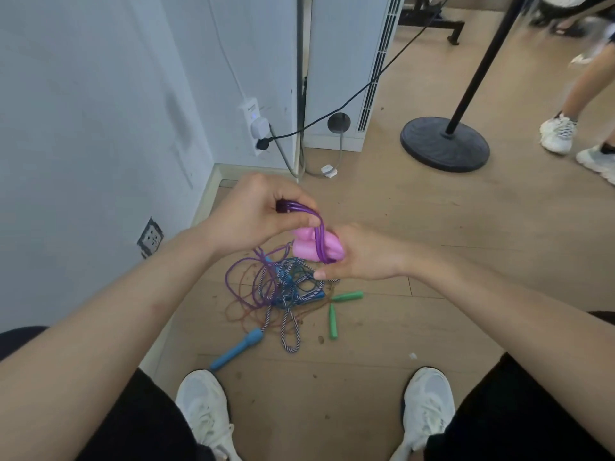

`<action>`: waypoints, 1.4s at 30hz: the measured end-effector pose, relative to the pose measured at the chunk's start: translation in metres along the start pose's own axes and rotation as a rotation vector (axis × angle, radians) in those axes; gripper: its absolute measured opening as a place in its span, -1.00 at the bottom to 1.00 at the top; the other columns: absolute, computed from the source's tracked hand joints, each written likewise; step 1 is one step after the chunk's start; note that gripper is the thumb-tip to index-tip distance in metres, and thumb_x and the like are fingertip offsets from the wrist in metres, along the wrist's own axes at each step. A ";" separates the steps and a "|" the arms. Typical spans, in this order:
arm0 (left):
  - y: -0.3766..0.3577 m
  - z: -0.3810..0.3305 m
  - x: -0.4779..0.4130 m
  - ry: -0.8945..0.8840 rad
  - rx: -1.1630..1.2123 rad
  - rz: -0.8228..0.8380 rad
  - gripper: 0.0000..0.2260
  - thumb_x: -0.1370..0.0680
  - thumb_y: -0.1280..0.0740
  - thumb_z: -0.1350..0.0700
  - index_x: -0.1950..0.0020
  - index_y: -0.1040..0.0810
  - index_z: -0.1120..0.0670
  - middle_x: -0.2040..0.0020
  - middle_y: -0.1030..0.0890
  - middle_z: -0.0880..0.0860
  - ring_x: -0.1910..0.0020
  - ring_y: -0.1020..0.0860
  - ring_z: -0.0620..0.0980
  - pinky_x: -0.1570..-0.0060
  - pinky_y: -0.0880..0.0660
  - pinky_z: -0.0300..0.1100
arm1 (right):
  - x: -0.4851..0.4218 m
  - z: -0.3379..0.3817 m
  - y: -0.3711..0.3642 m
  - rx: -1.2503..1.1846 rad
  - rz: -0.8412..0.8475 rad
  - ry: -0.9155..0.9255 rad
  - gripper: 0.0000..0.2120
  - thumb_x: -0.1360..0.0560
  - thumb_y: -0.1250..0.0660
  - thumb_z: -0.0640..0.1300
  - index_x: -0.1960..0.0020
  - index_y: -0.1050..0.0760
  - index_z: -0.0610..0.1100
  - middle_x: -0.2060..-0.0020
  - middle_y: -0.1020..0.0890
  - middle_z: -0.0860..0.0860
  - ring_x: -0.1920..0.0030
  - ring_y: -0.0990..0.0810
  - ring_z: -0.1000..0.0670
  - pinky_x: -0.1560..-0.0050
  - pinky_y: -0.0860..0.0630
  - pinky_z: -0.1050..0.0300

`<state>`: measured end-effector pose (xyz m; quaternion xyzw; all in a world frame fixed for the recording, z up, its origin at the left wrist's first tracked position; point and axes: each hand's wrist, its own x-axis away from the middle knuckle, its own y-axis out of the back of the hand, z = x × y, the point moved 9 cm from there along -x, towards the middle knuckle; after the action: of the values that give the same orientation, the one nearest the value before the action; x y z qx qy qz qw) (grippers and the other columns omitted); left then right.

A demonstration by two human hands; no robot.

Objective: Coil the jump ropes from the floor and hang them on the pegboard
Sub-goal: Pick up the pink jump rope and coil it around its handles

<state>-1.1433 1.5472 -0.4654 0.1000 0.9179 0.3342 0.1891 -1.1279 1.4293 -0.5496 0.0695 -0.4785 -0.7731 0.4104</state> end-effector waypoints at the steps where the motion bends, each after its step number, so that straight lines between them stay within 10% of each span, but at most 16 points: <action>1: -0.002 -0.002 -0.002 -0.004 0.017 0.014 -0.91 -0.45 -0.55 0.14 0.06 -0.75 0.06 0.21 -0.68 -0.07 0.25 -0.62 -0.08 0.21 -0.53 -0.11 | 0.000 0.005 -0.004 0.002 -0.002 0.031 -0.54 -0.40 -0.46 0.22 -0.08 -0.47 -0.09 0.13 -0.62 -0.04 0.15 -0.60 -0.07 0.06 -0.58 0.00; 10: -0.006 0.035 -0.003 0.204 0.249 0.075 -0.86 -0.54 -0.44 0.21 -0.08 -0.71 0.13 0.09 -0.73 -0.12 0.08 -0.65 -0.20 0.01 -0.52 -0.34 | 0.021 0.027 0.013 0.156 -0.124 0.155 -0.71 -0.48 -0.41 0.06 0.21 -0.28 0.14 0.29 -0.52 0.08 0.29 -0.48 -0.01 0.25 -0.46 0.10; 15: 0.003 0.027 0.001 0.190 0.264 -0.040 -0.82 -0.61 -0.33 0.26 -0.17 -0.67 0.12 -0.07 -0.71 0.01 -0.07 -0.62 -0.18 -0.16 -0.48 -0.31 | 0.020 0.012 0.015 -0.059 -0.079 0.085 -0.75 -0.47 -0.48 0.00 0.14 -0.47 -0.13 0.29 -0.55 -0.03 0.31 -0.45 -0.01 0.27 -0.38 0.12; 23: -0.027 0.000 0.018 0.030 0.013 0.152 -0.32 -0.24 -0.68 0.10 -0.32 -0.56 -0.05 -0.16 -0.62 -0.10 -0.20 -0.57 -0.08 -0.22 -0.49 -0.18 | 0.023 0.007 0.024 -0.227 -0.051 0.048 -0.72 -0.46 -0.51 -0.08 0.18 -0.46 -0.23 0.45 -0.46 0.02 0.53 -0.41 0.13 0.43 -0.39 0.19; 29: -0.029 0.012 0.013 0.194 0.427 0.067 -0.26 -0.27 -0.60 0.44 -0.35 -0.43 0.04 -0.02 -0.64 0.01 0.03 -0.67 -0.03 0.10 -0.63 -0.13 | 0.026 0.006 0.037 -0.420 -0.175 0.068 -0.46 -0.43 -0.52 -0.15 -0.28 -0.32 0.07 0.11 -0.67 -0.03 0.42 -0.48 0.19 0.34 -0.40 0.24; 34: -0.022 0.016 0.008 0.212 0.591 -0.037 -0.32 -0.33 -0.56 0.40 -0.35 -0.34 0.13 -0.14 -0.68 0.16 -0.08 -0.68 0.13 -0.01 -0.63 -0.07 | 0.034 0.020 0.056 -0.543 -0.254 0.182 -0.36 -0.48 -0.43 -0.38 -0.48 -0.31 -0.09 0.05 -0.60 0.11 0.37 -0.57 0.29 0.36 -0.41 0.47; 42: -0.038 0.026 0.009 0.287 0.483 0.029 -0.61 -0.50 -0.48 0.19 -0.29 -0.49 0.14 0.09 -0.66 0.21 0.17 -0.64 0.06 0.06 -0.60 0.07 | 0.031 0.000 0.072 -0.545 -0.439 0.112 -0.56 -0.48 -0.49 -0.18 -0.31 -0.48 -0.02 0.26 -0.62 0.08 0.49 -0.48 0.16 0.41 -0.39 0.28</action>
<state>-1.1431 1.5368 -0.5112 0.1070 0.9869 0.1189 0.0230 -1.1077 1.3933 -0.4834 0.1008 -0.2050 -0.9373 0.2634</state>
